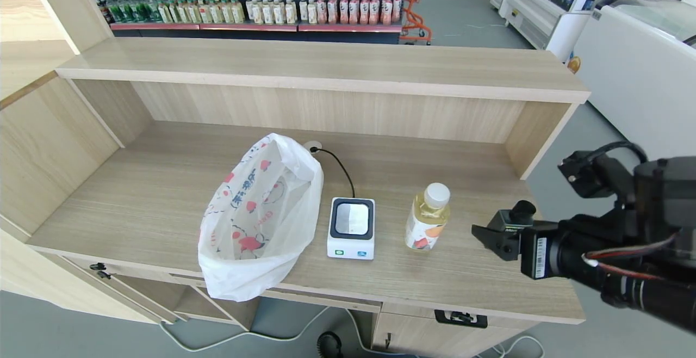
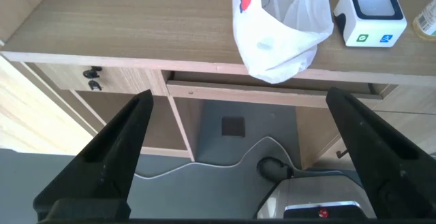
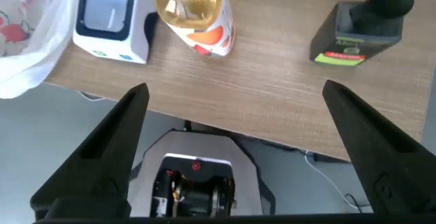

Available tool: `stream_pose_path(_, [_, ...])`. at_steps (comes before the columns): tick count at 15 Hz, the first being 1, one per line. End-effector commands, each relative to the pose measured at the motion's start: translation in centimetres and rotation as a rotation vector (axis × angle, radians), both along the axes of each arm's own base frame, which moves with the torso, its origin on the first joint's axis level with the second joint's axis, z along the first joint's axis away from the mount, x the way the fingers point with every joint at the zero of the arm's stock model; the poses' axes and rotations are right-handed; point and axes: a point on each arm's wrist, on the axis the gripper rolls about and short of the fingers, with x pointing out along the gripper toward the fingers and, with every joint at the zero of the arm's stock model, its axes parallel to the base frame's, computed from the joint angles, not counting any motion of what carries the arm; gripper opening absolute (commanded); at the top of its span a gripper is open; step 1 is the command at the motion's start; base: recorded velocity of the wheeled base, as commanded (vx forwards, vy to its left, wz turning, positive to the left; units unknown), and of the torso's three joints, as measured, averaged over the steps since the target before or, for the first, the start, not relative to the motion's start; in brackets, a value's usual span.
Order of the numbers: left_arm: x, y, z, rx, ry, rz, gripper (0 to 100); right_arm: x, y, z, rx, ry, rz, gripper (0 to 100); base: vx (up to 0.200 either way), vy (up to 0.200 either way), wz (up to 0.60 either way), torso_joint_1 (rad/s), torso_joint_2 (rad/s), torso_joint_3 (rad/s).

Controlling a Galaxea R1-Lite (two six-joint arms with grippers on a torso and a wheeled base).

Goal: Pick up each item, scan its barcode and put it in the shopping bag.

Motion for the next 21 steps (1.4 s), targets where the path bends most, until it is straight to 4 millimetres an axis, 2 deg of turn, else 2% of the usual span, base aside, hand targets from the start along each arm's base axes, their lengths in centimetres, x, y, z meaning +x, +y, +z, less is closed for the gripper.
stream_pose_path(1, [0.0,0.0,0.0,0.000,0.000,0.000,100,-0.6,1.9,-3.6,-0.063,0.098,-0.007,100,0.000,0.000,0.00,0.000,0.00,0.000])
stream_pose_path(4, [0.0,0.0,0.0,0.000,0.000,0.000,100,0.3,2.2,-5.1,-0.100,0.105,-0.101,100,0.000,0.000,0.00,0.000,0.00,0.000])
stream_pose_path(8, [0.0,0.0,0.0,0.000,0.000,0.000,100,3.0,4.5,-7.8,-0.038,0.035,-0.110,100,0.000,0.000,0.00,0.000,0.00,0.000])
stream_pose_path(12, [0.0,0.0,0.0,0.000,0.000,0.000,100,5.7,5.0,-9.2,-0.011,-0.036,-0.136,100,0.000,0.000,0.00,0.000,0.00,0.000])
stream_pose_path(15, [0.0,0.0,0.0,0.000,0.000,0.000,100,6.8,5.9,-10.7,-0.007,-0.068,-0.128,100,0.000,0.000,0.00,0.000,0.00,0.000])
stream_pose_path(21, [0.0,0.0,0.0,0.000,0.000,0.000,100,9.1,8.2,-10.6,0.036,-0.133,-0.115,100,0.000,0.000,0.00,0.000,0.00,0.000])
